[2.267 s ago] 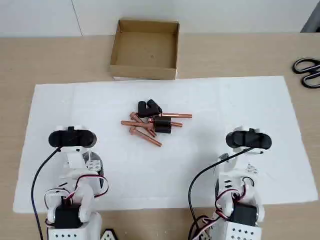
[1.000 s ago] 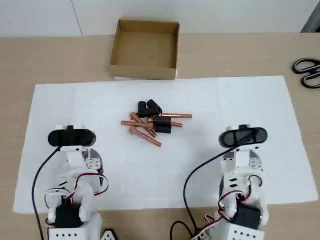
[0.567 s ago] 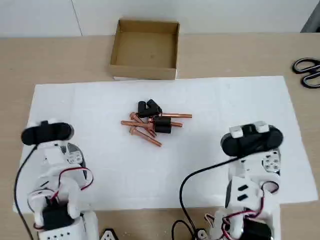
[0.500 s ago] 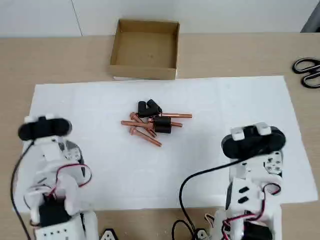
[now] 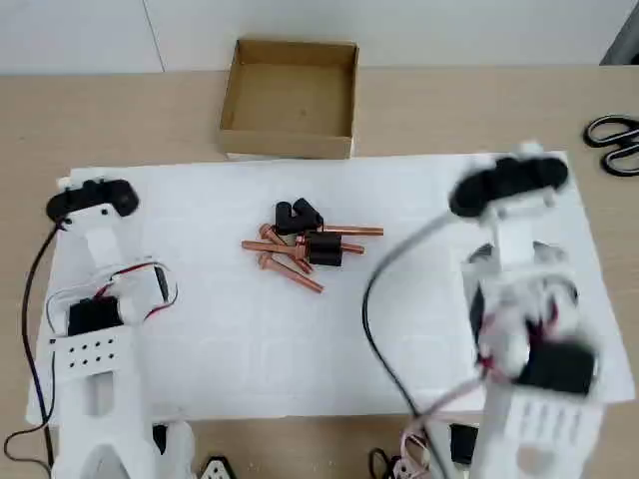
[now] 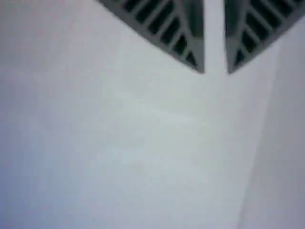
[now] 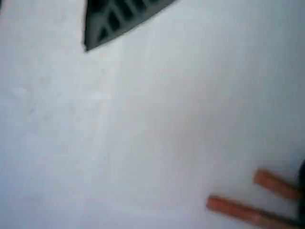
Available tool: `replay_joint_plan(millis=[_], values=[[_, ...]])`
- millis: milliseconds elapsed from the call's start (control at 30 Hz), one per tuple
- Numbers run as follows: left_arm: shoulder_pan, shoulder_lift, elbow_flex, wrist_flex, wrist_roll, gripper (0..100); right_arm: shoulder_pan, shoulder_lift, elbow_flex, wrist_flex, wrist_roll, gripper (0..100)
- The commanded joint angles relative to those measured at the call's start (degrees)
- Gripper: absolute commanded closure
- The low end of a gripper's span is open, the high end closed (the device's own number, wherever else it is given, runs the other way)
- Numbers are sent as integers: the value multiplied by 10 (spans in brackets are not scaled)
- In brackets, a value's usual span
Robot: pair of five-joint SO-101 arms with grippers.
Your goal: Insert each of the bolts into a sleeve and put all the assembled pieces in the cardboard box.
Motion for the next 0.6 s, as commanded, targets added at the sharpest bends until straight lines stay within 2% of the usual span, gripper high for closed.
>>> replay_joint_plan(millis=[0,100,267,467,567], values=[[-1,17,-27,-47,75,978,-84,213,-195,116,30,874],[-1,21,-18,-67,97,978,-175,352,-319,195,45,874],[-1,18,52,-149,98,977,-281,485,-476,193,40,874],[-3,18,62,-167,98,977,-393,569,-550,193,46,873],[-3,18,63,-168,97,977,-414,637,-554,196,83,873]])
